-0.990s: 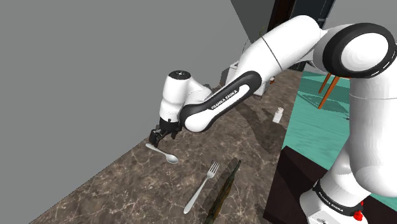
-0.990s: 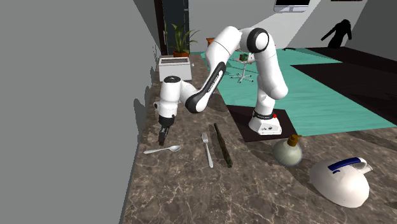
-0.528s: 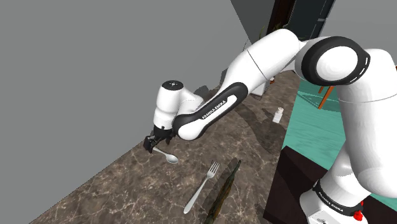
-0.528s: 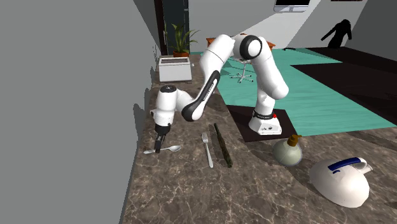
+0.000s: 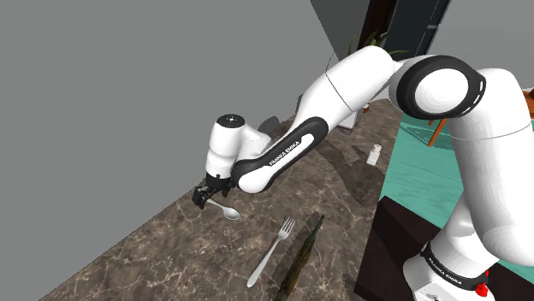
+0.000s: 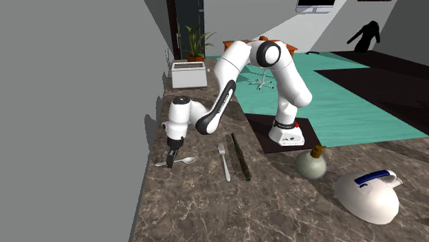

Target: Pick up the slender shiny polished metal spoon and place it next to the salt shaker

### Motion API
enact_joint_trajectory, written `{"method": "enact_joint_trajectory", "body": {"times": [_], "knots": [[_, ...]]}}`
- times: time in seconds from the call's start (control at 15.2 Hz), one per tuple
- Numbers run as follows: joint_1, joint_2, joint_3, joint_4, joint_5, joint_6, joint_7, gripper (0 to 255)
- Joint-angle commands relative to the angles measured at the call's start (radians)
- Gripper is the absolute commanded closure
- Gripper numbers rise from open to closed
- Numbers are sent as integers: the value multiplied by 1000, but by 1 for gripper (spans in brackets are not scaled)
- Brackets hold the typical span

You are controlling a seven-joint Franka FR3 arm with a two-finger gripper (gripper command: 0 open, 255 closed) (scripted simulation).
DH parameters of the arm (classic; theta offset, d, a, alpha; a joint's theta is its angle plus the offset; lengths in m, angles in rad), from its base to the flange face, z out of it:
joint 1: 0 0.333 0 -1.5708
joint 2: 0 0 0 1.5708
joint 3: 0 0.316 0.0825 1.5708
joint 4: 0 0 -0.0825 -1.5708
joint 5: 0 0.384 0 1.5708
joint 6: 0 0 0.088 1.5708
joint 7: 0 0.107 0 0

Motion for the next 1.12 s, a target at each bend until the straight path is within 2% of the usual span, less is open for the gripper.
{"method": "enact_joint_trajectory", "body": {"times": [0.0,0.07,0.13,0.73,1.06], "knots": [[0,0,0,0,0,0,0,0],[0,0,0,0,0,0,0,0],[0,0,0,0,0,0,0,255],[0,0,0,0,0,0,0,255],[-15,-45,21,0,22,-45,-16,255]]}}
